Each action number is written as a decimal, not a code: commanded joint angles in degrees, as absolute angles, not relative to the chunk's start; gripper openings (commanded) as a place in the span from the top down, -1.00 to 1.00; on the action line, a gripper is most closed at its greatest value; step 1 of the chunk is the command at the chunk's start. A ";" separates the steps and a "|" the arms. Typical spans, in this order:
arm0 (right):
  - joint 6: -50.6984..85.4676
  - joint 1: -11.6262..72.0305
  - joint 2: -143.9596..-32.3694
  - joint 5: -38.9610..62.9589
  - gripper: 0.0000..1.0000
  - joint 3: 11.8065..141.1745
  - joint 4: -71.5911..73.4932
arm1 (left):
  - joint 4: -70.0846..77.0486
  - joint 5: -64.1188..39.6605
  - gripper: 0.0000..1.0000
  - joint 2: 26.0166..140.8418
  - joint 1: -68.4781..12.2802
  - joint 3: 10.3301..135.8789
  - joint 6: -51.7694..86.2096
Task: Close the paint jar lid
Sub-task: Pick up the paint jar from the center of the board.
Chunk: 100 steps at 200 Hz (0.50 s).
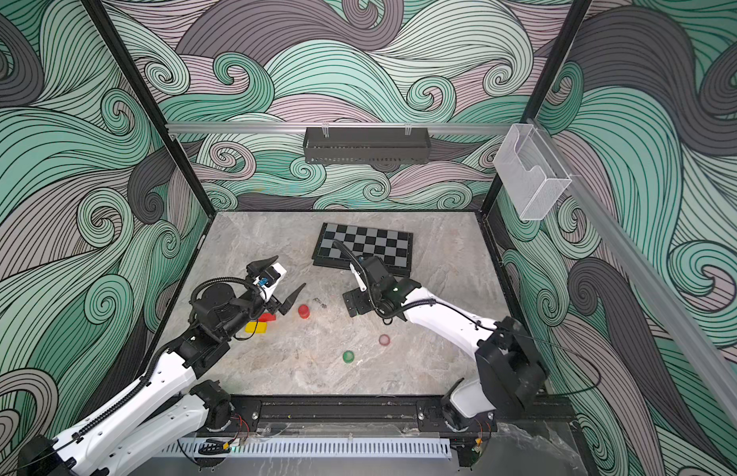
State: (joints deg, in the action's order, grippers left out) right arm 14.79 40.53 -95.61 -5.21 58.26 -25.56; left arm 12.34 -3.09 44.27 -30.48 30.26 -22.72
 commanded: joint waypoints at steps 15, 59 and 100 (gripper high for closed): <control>18.41 40.43 -101.01 -3.36 -0.72 62.79 -30.96 | 11.05 2.20 -0.97 45.98 -30.41 35.13 -14.62; 19.07 40.78 -105.55 -2.98 -0.58 65.48 -32.10 | 5.26 6.04 -0.97 48.88 -30.41 39.72 -9.62; 19.24 41.70 -109.22 -4.77 -0.45 67.68 -32.76 | 6.42 5.47 -0.97 49.74 -30.41 39.33 -8.83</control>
State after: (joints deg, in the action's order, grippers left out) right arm 18.22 40.97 -106.78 -3.95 65.25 -32.80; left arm 6.66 4.49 49.32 -30.48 37.91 -11.42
